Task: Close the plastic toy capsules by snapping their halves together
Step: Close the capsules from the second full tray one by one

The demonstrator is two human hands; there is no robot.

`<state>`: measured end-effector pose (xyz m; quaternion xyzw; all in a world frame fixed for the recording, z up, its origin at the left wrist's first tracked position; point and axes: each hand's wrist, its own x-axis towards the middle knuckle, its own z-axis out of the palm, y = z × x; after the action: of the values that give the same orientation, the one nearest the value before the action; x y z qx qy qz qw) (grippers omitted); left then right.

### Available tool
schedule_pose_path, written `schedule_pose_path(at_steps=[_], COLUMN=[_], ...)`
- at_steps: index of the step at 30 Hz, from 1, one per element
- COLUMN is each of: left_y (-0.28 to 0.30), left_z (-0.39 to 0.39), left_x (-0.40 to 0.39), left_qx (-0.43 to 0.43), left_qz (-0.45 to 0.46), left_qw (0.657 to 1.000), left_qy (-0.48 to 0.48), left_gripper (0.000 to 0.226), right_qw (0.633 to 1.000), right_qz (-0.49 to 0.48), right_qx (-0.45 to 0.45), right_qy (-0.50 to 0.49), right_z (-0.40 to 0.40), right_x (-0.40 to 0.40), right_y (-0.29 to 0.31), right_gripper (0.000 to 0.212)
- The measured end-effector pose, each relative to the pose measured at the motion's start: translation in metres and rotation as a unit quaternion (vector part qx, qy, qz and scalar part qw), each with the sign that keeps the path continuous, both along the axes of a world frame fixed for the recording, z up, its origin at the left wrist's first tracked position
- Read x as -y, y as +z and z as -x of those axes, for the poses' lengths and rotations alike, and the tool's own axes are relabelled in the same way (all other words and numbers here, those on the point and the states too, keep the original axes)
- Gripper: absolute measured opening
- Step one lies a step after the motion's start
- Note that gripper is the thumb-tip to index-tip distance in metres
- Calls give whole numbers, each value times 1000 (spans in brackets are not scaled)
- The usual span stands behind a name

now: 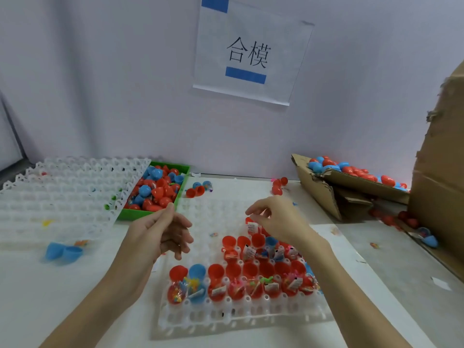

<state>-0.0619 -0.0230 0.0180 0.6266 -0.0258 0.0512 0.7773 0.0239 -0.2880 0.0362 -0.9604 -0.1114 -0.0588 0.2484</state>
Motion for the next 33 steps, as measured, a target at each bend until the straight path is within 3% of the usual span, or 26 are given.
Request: schedule_pose_path(at_steps=[4,9,16,20,23,27,29,33], left_y=[1,2,1,0,0,0,0,-3], left_z=[1,1,3,3,5,7,10,11], left_x=[1,2,5,6,8,16,20,24], left_qx=[-3,-14,-19,-2,32,27,15,-9], left_qz=[-1,-10,-35,-68,-141,-140,-116,-74], left_qw=[1000,1000,999,997,989,990,992,996], left_qy=[-7,-15,-24,-23,-3,-8,-47,-53], left_gripper=[48,48,46,32,8,47,58,34], right_qw=[996,995,994,994,996,999,999,999], right_qz=[84,89,103,111,85,42,23,-42], right_qx=[-31,-33,-32,-19,-2,4,9,16], right_qy=[-26,-9,3,5,2,23,36,15], right_z=[-4,-16,-28,-33,-30,-6,14,45], right_x=[-3,-2,-2,2,-1,-25,-41,-66], right_y=[5,8,-3,10,28,42,40,21], right_gripper=[27,14,14,15,14,9,18,15])
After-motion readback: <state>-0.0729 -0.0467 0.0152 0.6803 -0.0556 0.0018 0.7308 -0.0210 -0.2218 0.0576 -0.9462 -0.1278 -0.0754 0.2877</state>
